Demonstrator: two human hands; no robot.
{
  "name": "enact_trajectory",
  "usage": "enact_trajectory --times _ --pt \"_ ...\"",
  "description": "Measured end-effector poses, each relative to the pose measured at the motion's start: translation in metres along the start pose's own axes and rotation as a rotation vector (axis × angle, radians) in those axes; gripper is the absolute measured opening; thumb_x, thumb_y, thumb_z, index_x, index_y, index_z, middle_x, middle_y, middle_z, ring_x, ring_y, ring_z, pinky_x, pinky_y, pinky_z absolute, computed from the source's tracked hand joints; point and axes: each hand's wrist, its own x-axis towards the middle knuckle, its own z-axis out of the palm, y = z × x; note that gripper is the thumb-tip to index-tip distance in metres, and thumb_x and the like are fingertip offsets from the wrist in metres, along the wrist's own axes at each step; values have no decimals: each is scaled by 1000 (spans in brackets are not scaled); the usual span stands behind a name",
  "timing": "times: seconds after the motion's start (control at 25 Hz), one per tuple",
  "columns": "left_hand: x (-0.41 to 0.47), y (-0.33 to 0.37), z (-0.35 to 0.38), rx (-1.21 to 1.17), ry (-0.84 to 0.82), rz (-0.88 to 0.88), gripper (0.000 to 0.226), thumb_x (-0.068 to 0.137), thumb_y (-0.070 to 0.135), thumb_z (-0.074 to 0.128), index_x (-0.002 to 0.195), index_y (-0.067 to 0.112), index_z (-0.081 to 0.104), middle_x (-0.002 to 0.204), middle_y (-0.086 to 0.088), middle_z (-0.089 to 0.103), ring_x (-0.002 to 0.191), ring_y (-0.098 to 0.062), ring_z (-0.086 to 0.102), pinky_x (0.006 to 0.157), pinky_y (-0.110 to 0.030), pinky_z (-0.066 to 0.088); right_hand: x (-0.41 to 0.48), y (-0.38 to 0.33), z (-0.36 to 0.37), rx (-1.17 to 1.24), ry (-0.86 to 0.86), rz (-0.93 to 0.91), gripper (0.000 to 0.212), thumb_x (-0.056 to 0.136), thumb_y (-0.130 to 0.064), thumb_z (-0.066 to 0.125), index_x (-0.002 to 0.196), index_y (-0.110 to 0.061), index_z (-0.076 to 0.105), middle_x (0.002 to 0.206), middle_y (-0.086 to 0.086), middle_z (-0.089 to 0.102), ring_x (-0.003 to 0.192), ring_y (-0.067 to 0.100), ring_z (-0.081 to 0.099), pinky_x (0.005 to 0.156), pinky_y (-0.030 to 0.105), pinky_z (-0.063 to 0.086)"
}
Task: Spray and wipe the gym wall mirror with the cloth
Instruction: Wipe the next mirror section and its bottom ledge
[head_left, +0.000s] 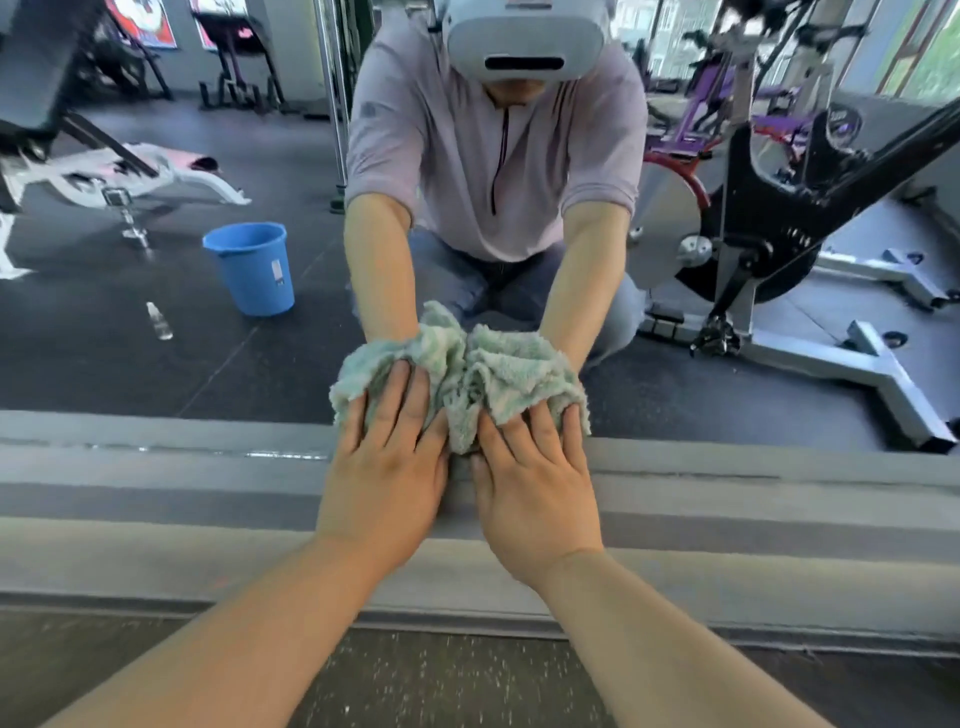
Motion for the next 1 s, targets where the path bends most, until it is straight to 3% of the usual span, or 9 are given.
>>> enact_trajectory --times 0.08,0.2,0.32,0.44,0.52,0.6,0.76,0.88,1.0 --pt "-32 6 10 -60 -95 -33 47 95 28 35 134 9 53 152 -18 30 144 -31 20 115 -50 20 -27 -4 15 10 -87 17 49 94 -36 35 137 -20 53 141 -3 53 137 23 28 114 48 14" --pt "-40 19 6 -191 -94 -152 44 96 25 38 132 7 54 152 -17 30 142 -31 24 113 -52 28 -34 -11 16 44 -73 72 47 96 -38 34 137 -23 52 143 -6 51 139 20 27 115 47 15" --pt "-33 32 -8 -362 -59 -320 24 94 16 56 115 10 67 139 -12 44 120 -30 49 94 -48 50 -35 -19 7 227 8 145 40 96 -33 44 132 -23 56 139 -7 52 136 18 37 114 42 25" --pt "-24 31 -18 -434 -127 -472 14 86 22 65 97 15 70 120 -3 53 95 -23 58 66 -31 47 -25 -25 -2 236 32 222 16 86 -31 58 94 -23 70 109 -7 60 106 18 51 91 37 45" --pt "-13 25 -17 -438 -155 -530 9 85 24 67 88 16 68 109 -1 52 86 -23 56 62 -29 40 -10 -20 -3 189 43 278 7 79 -28 66 76 -21 68 95 -5 60 91 20 52 77 35 44" --pt "-8 27 -21 -444 -146 -556 11 84 24 69 91 16 69 104 0 50 84 -23 55 62 -29 40 -4 -12 -4 197 47 321 7 77 -21 71 72 -17 68 90 -2 60 84 25 55 68 34 42" --pt "14 62 -27 -498 -78 -475 25 81 24 74 105 17 69 106 -2 51 88 -22 56 62 -28 43 -11 26 -26 224 74 427 5 85 -14 66 88 -10 65 105 6 58 88 29 52 58 30 37" --pt "35 98 -25 -510 -68 -309 35 76 21 78 109 13 67 108 -7 53 94 -27 56 62 -36 52 -17 66 -52 188 84 475 7 88 -15 61 94 -12 62 112 5 54 97 28 48 60 31 35" --pt "38 129 -17 -439 -124 -111 42 70 18 80 110 14 66 109 -8 53 93 -29 54 62 -38 53 -33 114 -70 82 -16 620 17 87 -24 64 99 -15 58 119 2 51 110 27 44 67 31 36"
